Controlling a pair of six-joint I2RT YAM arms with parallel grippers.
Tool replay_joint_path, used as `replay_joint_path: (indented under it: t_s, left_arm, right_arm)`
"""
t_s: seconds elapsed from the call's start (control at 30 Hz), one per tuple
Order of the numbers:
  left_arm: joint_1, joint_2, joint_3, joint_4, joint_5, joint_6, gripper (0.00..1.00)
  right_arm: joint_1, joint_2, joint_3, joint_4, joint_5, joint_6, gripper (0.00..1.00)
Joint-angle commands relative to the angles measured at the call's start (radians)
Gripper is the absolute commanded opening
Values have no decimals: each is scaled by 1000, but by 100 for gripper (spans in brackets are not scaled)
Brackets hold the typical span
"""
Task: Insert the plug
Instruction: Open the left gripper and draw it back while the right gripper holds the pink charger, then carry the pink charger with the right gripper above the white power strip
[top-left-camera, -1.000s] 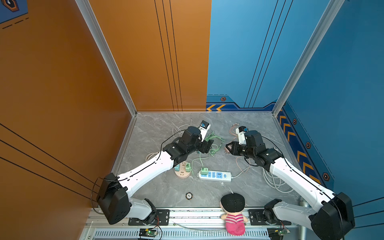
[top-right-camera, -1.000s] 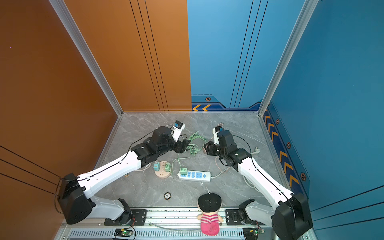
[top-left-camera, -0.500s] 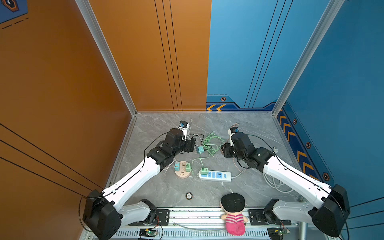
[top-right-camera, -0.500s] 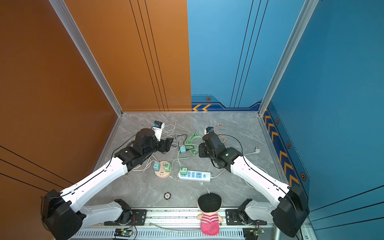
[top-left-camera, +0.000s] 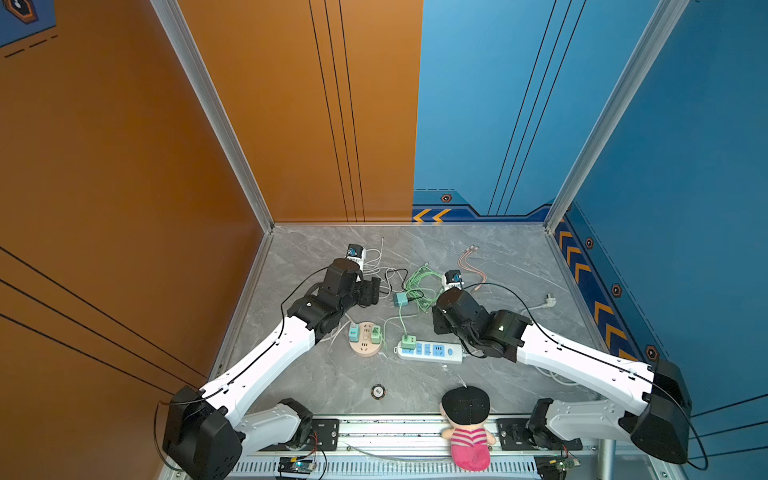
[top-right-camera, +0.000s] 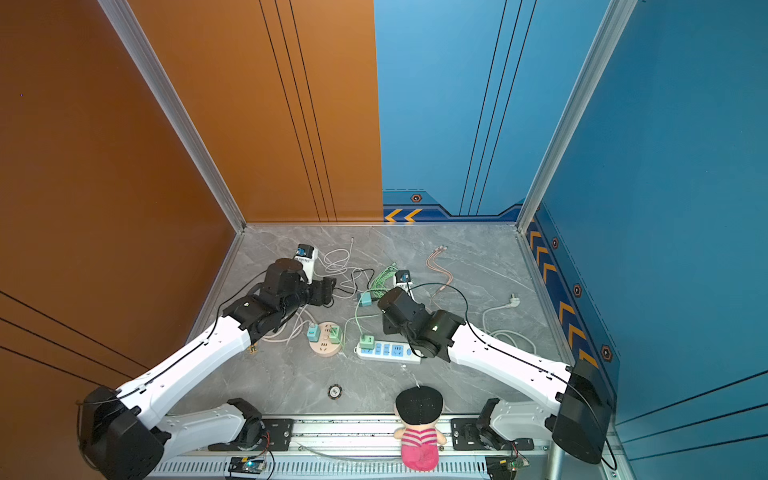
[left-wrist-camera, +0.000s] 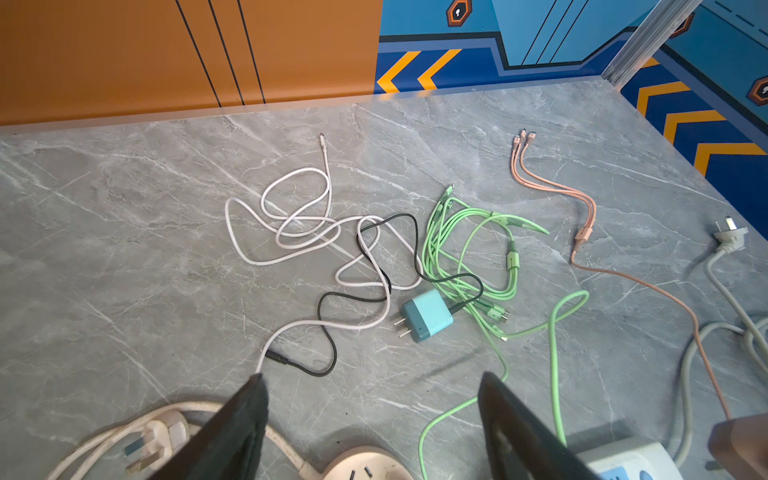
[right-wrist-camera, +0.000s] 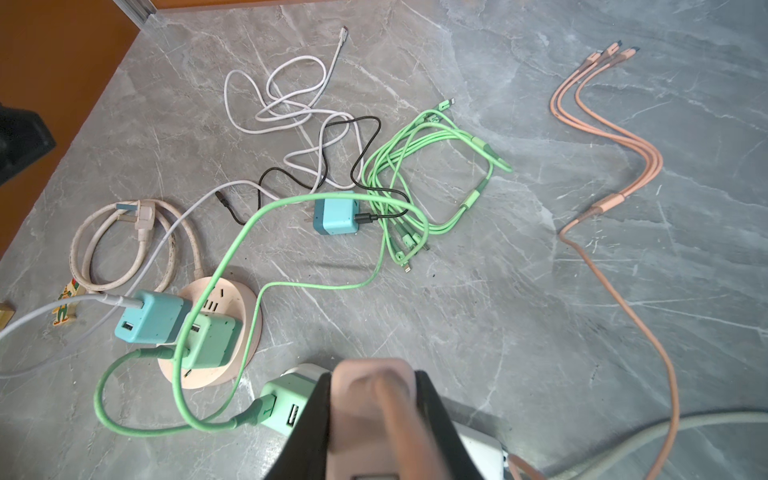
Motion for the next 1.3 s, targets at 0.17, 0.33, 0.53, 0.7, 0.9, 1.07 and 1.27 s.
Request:
replay_joint_path:
  t_s: [0.17, 0.33, 0.53, 0.7, 0.9, 1.07, 1.27]
  left_arm:
    - [-18, 14, 117, -213, -41, -60, 80]
    - [-22, -10, 102, -252, -61, -88, 80]
    - [-26, -46, 57, -268, -65, -114, 80]
    - [-28, -60, 24, -274, -79, -126, 80]
    - [-30, -56, 4, -274, -82, -141, 80]
    - [-31, -69, -7, -273, -79, -147, 80]
    - [-33, -65, -12, -272, -83, -163, 80]
  right_arm:
    - [119, 39, -40, 15, 176, 143, 0]
    - [187, 55, -54, 19, 258, 196, 0]
    - [257, 46, -111, 73, 316, 252, 0]
    - [303, 73, -107, 74, 360, 271, 0]
    - [344, 105, -106, 75, 411, 312, 0]
    - [338, 105, -140, 81, 423, 328, 0]
    - [294, 91, -192, 81, 388, 397, 0]
